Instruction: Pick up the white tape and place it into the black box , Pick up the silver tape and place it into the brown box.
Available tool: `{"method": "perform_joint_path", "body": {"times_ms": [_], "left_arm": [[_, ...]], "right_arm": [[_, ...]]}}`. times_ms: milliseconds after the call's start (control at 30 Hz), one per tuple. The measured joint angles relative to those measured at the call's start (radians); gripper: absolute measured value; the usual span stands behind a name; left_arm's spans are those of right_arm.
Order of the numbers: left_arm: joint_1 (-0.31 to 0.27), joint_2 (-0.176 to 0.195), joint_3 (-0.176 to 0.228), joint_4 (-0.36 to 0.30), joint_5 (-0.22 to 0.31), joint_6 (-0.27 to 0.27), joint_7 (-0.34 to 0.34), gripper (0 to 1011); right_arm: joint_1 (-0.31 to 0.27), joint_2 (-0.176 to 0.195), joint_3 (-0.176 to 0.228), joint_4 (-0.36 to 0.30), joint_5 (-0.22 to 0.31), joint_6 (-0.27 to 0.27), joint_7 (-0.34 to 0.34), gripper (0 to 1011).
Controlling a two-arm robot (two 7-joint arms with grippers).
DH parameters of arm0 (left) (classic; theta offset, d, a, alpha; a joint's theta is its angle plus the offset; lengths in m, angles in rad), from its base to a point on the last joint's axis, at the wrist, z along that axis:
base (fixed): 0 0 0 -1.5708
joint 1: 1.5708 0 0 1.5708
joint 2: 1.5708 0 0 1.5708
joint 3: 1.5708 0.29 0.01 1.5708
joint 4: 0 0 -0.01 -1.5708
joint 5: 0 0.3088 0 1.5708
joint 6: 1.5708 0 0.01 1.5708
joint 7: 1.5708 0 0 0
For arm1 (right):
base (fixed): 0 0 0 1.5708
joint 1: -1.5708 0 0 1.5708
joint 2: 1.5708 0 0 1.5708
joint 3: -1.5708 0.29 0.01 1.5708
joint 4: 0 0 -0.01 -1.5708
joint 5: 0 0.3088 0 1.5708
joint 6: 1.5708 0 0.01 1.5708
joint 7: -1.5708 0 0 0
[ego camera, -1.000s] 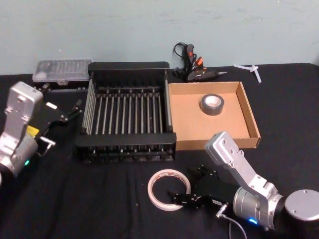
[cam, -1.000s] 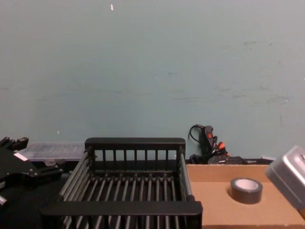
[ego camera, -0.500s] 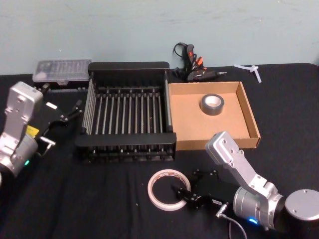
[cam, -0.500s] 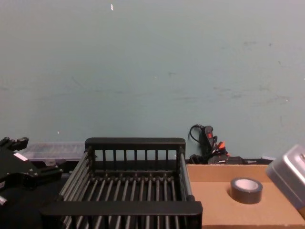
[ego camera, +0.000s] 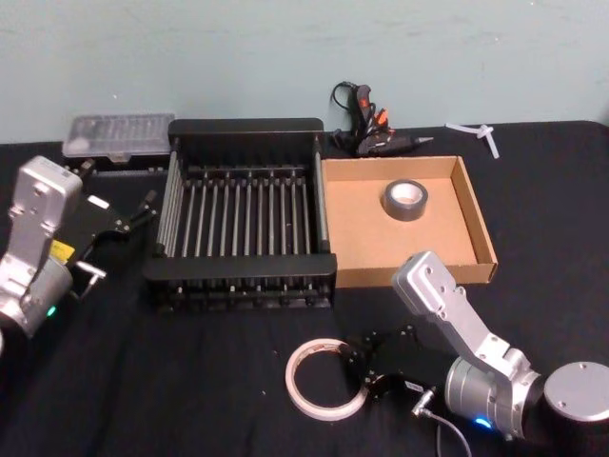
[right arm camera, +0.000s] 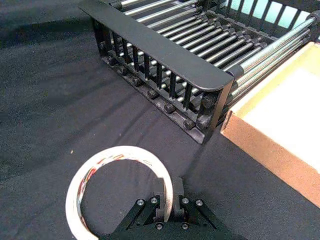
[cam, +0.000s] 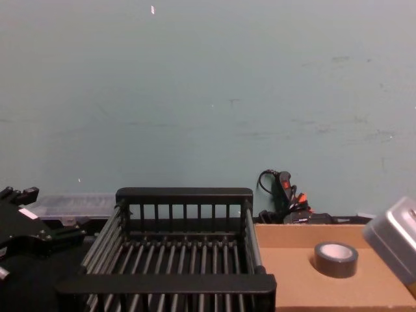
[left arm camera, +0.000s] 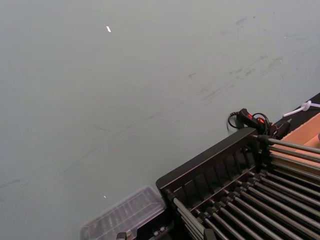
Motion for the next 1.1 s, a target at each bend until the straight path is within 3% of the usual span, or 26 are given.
{"method": "perform_joint_path", "body": {"times_ms": [567,1100], "left_arm": [[0.0,0.0,0.0,0.0,0.0,0.0,0.0,1001],[0.0,0.0,0.0,0.0,0.0,0.0,0.0,1001]], "right_arm": [[0.001,0.017,0.011,-0.017,0.036,-0.015,0.032,90],[0.004,0.072,0.058,-0.124,0.15,-0.063,0.07,88]]}}
